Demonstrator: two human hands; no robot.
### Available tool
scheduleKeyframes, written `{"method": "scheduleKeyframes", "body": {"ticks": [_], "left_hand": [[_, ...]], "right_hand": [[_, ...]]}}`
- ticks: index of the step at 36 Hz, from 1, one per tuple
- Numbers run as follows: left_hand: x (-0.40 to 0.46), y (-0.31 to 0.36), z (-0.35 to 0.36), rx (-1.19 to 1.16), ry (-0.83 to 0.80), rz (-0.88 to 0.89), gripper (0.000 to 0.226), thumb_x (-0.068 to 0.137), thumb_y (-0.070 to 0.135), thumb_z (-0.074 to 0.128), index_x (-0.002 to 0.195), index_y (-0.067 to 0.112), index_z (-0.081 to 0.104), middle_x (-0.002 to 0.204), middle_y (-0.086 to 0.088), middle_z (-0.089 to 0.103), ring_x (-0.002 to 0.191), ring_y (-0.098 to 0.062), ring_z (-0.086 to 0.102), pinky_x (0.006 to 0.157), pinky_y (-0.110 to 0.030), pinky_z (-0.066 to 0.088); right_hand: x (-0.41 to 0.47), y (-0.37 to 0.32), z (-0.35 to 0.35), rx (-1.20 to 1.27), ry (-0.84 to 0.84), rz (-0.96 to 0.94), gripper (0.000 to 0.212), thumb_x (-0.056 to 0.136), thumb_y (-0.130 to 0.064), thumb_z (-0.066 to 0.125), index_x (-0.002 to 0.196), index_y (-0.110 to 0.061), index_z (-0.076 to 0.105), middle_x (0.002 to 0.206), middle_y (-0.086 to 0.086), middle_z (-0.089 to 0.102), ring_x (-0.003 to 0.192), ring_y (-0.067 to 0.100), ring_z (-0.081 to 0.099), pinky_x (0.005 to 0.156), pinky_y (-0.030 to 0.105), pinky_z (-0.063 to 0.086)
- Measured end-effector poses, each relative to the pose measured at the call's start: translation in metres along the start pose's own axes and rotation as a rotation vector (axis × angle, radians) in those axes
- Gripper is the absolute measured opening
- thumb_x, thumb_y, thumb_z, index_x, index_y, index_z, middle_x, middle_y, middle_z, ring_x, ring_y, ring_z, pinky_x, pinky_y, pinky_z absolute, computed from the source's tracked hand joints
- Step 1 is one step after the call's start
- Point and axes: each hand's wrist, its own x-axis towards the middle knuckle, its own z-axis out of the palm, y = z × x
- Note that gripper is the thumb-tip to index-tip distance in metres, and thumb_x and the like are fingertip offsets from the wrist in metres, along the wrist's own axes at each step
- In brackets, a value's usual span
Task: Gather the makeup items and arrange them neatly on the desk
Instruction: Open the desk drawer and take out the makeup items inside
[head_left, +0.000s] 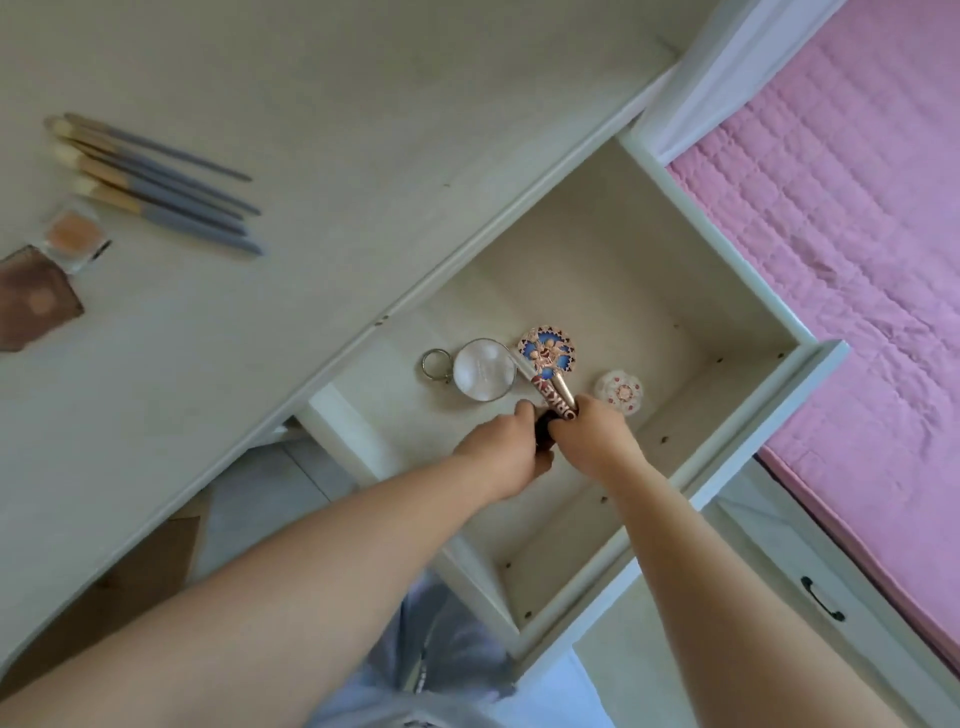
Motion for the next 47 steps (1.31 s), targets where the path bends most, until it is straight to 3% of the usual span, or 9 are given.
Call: {"method": "scheduleKeyframes", "body": {"ticks": [6,10,15,18,25,35,41,45,47], "left_hand": [[-0.048,-0.006,-0.047,-0.023,0.072,0.099,0.044,0.094,0.038,0.047,0.126,0.009,0.034,0.113,-0.015,0.060,0.097,-0.035,0.059,0.064,-0.033,0.037],[-0.084,-0.020,-0.080,-0.132,0.175,0.117,0.044,0.094,0.038,0.046,0.128,0.012,0.033,0.110,-0.012,0.062,0.092,-0.032,0.063,0.073,-0.038,0.050],[-0.126,-0.048,-0.117,-0.292,0.357,0.104,0.039,0.093,0.035,0.050,0.122,0.013,0.036,0.100,-0.011,0.065,0.086,-0.031,0.064,0.070,-0.037,0.050],[-0.147,-0.070,-0.134,-0.370,0.464,0.081,0.039,0.092,0.038,0.050,0.121,0.015,0.036,0.095,-0.009,0.065,0.084,-0.029,0.064,0.071,-0.040,0.052],[-0.183,-0.128,-0.160,-0.489,0.625,-0.040,0.038,0.093,0.038,0.049,0.122,0.017,0.037,0.093,-0.004,0.065,0.085,-0.024,0.064,0.073,-0.039,0.052],[-0.217,-0.205,-0.150,-0.764,0.858,-0.289,0.036,0.092,0.029,0.050,0.121,0.013,0.039,0.091,-0.011,0.067,0.080,-0.030,0.065,0.070,-0.044,0.053],[-0.226,-0.236,-0.143,-0.871,1.011,-0.432,0.037,0.093,0.029,0.052,0.123,0.010,0.040,0.105,-0.011,0.062,0.092,-0.032,0.060,0.066,-0.029,0.038],[-0.227,-0.246,-0.140,-0.870,1.092,-0.485,0.035,0.093,0.027,0.053,0.120,0.008,0.041,0.095,-0.007,0.060,0.084,-0.031,0.059,0.063,-0.028,0.036],[-0.226,-0.250,-0.140,-0.829,1.133,-0.484,0.034,0.091,0.024,0.054,0.118,0.007,0.041,0.095,-0.007,0.060,0.087,-0.032,0.060,0.063,-0.030,0.038]], "right_hand": [[-0.058,-0.040,-0.003,0.348,0.128,-0.046,0.017,0.083,-0.007,0.045,0.072,-0.019,0.049,0.061,0.001,0.048,0.053,0.017,0.043,0.053,0.027,0.036],[-0.087,-0.084,-0.003,0.322,0.186,-0.152,0.009,0.084,-0.009,0.048,0.088,-0.014,0.053,0.067,0.002,0.051,0.057,0.017,0.046,0.051,0.026,0.036],[-0.113,-0.147,0.005,0.286,0.199,-0.294,0.011,0.086,-0.010,0.048,0.092,-0.018,0.053,0.071,-0.004,0.052,0.062,0.013,0.049,0.052,0.025,0.036],[-0.122,-0.183,0.018,0.264,0.187,-0.366,0.015,0.086,-0.012,0.048,0.099,-0.017,0.054,0.077,0.000,0.056,0.070,0.019,0.055,0.060,0.030,0.045],[-0.137,-0.253,0.060,0.243,0.094,-0.455,0.008,0.087,-0.011,0.048,0.082,-0.017,0.046,0.070,-0.001,0.050,0.059,0.014,0.046,0.050,0.024,0.032],[-0.146,-0.306,0.141,0.110,-0.112,-0.518,0.009,0.091,-0.025,0.050,0.094,-0.016,0.051,0.074,-0.003,0.054,0.061,0.010,0.049,0.049,0.023,0.034],[-0.148,-0.319,0.183,0.131,-0.205,-0.488,0.012,0.091,-0.029,0.051,0.088,-0.017,0.050,0.075,-0.002,0.055,0.066,0.016,0.053,0.058,0.027,0.042],[-0.150,-0.328,0.199,0.095,-0.224,-0.468,0.017,0.090,-0.033,0.050,0.090,-0.016,0.054,0.088,0.008,0.064,0.082,0.027,0.062,0.077,0.043,0.054],[-0.150,-0.334,0.200,0.059,-0.236,-0.465,0.016,0.091,-0.032,0.048,0.091,-0.017,0.055,0.087,0.008,0.065,0.078,0.027,0.063,0.075,0.042,0.056]]}}
